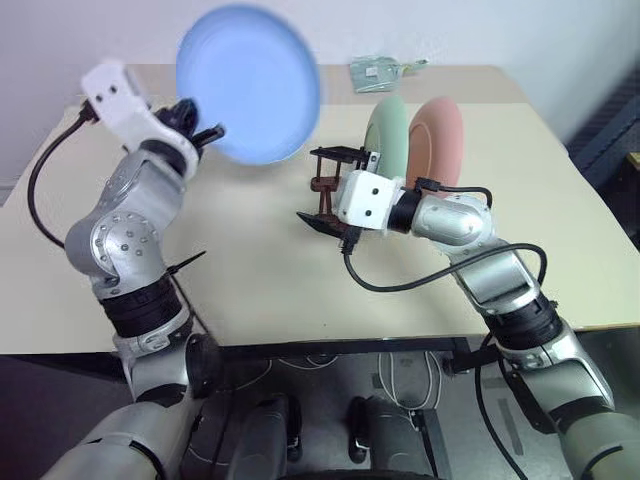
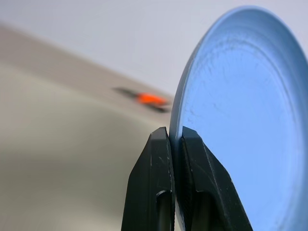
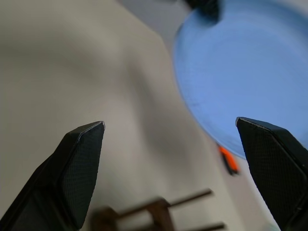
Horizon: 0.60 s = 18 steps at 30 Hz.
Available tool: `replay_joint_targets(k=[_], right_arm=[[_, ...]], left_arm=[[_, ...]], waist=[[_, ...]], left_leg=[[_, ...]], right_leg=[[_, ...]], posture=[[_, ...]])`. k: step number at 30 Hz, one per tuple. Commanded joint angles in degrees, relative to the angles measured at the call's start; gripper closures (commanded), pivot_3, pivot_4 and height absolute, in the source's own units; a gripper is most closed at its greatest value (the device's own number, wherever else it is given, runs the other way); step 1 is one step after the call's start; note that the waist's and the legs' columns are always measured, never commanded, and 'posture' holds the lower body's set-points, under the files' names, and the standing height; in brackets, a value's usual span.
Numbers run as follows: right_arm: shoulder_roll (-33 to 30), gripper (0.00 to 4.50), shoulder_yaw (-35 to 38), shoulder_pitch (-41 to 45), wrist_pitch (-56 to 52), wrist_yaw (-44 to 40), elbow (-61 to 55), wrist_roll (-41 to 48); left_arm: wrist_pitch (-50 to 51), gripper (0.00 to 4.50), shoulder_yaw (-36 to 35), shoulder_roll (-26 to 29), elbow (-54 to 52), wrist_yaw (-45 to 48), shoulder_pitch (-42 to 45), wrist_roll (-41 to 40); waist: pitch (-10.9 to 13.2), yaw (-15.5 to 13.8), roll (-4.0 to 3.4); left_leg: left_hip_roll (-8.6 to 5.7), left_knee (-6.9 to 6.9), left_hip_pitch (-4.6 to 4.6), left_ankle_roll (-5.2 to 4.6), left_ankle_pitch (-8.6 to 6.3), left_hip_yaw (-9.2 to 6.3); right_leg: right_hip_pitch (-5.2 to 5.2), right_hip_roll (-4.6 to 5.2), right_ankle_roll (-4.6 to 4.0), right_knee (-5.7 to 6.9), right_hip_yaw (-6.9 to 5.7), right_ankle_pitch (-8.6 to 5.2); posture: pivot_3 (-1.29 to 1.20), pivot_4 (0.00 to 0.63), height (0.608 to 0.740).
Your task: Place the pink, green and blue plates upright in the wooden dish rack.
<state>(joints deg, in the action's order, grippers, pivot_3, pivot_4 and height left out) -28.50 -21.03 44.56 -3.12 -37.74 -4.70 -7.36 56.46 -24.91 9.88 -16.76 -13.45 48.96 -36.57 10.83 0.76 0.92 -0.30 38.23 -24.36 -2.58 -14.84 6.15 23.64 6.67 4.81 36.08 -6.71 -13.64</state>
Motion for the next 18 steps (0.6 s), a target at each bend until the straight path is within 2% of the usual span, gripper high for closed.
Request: replay_joint_targets(k=[1,5,6,7,13,14,16,18], right_arm=[[1.31,0.0,-0.09,4.32,6.01,3.96,5.73,-5.85],[2.14,0.0,-1.2,7.99,12.19,9.13,14.21,-12.53],[2.53,0.59,-1.0,8.72,13.24,10.32,15.73,-13.36],[2.76,0.86,-0.87,9.15,14.22,11.08,16.69,-14.1],[3.59,3.95,-0.57,9.74,18.86,12.37,18.72,-16.16],[3.68,4.47,-0.44,9.66,19.39,12.33,18.67,-16.28],[3.69,4.5,-0.36,9.54,20.49,12.44,18.49,-16.69],[3.57,4.5,-0.26,9.41,21.29,12.54,18.25,-16.99]], left_arm=[[4.76,4.43,1.9,-0.58,-3.87,-2.78,2.33,-1.27],[7.55,4.43,1.57,-2.26,-5.25,-4.32,4.35,-3.22],[8.21,4.5,1.83,-2.04,-5.43,-4.4,4.43,-3.08],[8.58,4.5,1.83,-2.03,-5.53,-4.55,4.42,-3.05],[9.6,4.5,0.28,-3.44,-5.35,-5.26,4.14,-3.9],[9.19,4.17,-0.45,-4.08,-5.28,-5.59,4.14,-4.35],[5.47,3.54,-4.63,-5.78,-4.4,-7.46,5.44,-5.7],[1.03,2.58,-8.61,-6.2,-3.15,-9.84,7.28,-6.05]], waist=[[0.0,0.27,-0.01],[0.02,0.13,0.0],[0.02,0.12,0.0],[0.02,0.11,0.0],[0.02,-0.01,0.0],[0.03,0.01,-0.01],[0.04,0.03,-0.02],[0.04,0.01,0.0]], left_leg=[[0.03,0.0,0.01,0.03,0.02,0.0],[0.07,0.0,0.01,0.07,0.05,-0.01],[0.06,0.0,0.0,0.07,0.05,-0.01],[0.06,0.0,0.0,0.07,0.05,-0.01],[0.06,0.0,0.0,0.07,0.05,-0.03],[0.06,0.0,0.0,0.07,0.05,-0.05],[0.06,0.0,0.01,0.07,0.05,-0.06],[0.06,0.01,0.01,0.08,0.05,-0.07]], right_leg=[[0.0,-0.04,0.0,0.01,0.01,0.0],[0.0,-0.17,-0.02,0.01,0.03,-0.01],[0.0,-0.17,-0.02,0.0,0.07,-0.01],[0.0,-0.17,-0.02,0.0,0.09,-0.01],[-0.04,-0.19,-0.01,-0.03,0.08,-0.01],[-0.05,-0.2,-0.02,-0.03,0.07,-0.01],[-0.05,-0.2,-0.02,-0.03,0.08,-0.01],[-0.05,-0.19,-0.02,-0.03,0.08,-0.01]], posture=[[0.0,0.15,0.74],[0.0,0.15,0.74],[0.0,0.15,0.74],[0.0,0.15,0.74],[0.0,0.15,0.74],[0.0,0.15,0.74],[0.0,0.15,0.74],[0.0,0.15,0.74]])
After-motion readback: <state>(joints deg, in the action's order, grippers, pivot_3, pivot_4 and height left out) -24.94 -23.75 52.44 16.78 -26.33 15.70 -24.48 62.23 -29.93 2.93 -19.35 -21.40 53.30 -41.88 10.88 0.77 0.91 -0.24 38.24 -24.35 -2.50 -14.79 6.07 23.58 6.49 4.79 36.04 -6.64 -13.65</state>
